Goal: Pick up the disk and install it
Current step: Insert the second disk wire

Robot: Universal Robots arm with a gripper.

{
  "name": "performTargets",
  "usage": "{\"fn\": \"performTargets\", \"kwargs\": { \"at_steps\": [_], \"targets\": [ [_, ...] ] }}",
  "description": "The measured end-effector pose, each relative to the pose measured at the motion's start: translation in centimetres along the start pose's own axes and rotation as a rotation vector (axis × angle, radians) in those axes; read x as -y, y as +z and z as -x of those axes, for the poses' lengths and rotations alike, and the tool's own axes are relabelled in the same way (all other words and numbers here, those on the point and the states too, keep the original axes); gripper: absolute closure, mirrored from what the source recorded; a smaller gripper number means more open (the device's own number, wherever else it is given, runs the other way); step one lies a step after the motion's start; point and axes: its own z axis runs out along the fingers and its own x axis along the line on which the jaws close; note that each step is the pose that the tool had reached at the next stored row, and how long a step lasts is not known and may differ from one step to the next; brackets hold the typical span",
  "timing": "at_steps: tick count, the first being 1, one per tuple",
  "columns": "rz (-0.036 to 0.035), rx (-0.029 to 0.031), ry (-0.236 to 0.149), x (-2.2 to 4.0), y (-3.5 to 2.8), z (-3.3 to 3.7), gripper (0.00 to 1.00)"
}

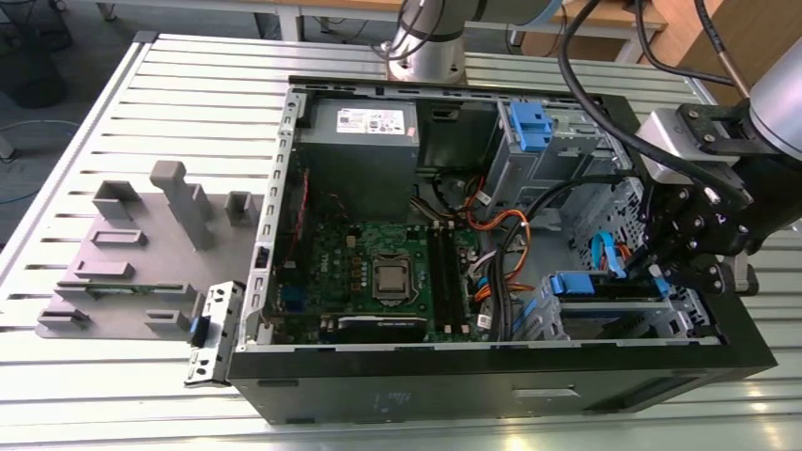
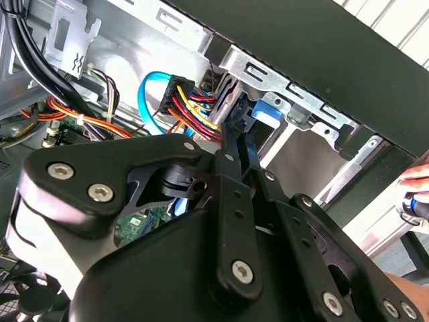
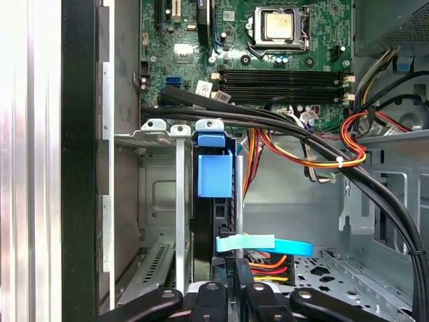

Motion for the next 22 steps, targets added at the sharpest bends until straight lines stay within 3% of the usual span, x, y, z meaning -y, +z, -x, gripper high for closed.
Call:
{"fn": "performTargets", "kwargs": {
  "at_steps": [16,22],
  "targets": [
    [0.0,0.0001,0.0,0.0,-0.1,-0.17,0.83],
    [0.0,0.0003,0.0,0.01,0.18,-0.2,0.83]
  ]
}}
